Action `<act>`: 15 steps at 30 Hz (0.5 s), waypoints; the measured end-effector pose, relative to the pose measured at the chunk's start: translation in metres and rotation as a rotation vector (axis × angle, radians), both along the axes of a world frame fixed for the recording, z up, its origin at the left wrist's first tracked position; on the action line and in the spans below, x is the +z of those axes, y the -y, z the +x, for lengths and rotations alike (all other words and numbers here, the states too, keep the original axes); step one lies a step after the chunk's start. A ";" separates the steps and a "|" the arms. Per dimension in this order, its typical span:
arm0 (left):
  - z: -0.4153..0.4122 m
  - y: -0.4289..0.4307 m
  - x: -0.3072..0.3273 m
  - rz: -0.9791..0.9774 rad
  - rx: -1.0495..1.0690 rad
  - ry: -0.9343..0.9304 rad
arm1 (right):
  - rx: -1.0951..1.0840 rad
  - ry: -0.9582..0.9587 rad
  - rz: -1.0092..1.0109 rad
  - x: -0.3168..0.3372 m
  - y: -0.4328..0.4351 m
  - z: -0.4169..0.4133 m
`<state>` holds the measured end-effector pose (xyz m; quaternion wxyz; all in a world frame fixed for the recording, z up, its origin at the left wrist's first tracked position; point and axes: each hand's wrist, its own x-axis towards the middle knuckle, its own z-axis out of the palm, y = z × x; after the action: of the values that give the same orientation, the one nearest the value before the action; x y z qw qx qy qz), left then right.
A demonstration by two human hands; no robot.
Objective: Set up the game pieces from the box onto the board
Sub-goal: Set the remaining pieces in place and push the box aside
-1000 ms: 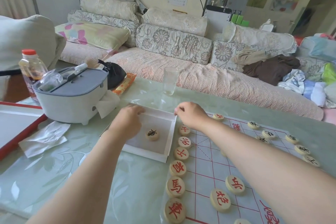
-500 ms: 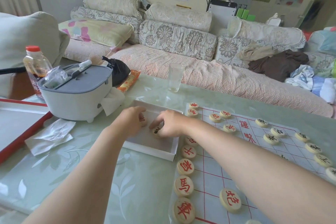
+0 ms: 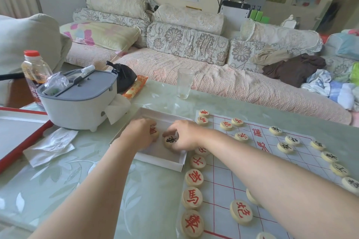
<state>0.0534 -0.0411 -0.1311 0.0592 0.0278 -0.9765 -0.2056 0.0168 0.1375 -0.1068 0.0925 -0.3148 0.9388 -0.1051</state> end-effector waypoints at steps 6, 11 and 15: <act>-0.006 -0.027 0.016 0.143 0.004 -0.147 | -0.180 -0.036 -0.232 0.026 -0.035 0.000; -0.008 -0.066 0.032 0.349 -0.033 -0.137 | -0.345 0.018 -0.036 0.032 -0.092 0.004; -0.011 -0.091 0.032 0.609 -0.054 -0.021 | -0.401 0.090 0.092 0.026 -0.122 0.015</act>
<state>0.0427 0.0498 -0.0993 0.0528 0.0161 -0.8695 -0.4908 0.0317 0.2598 -0.0804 0.1258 -0.1121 0.9814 -0.0923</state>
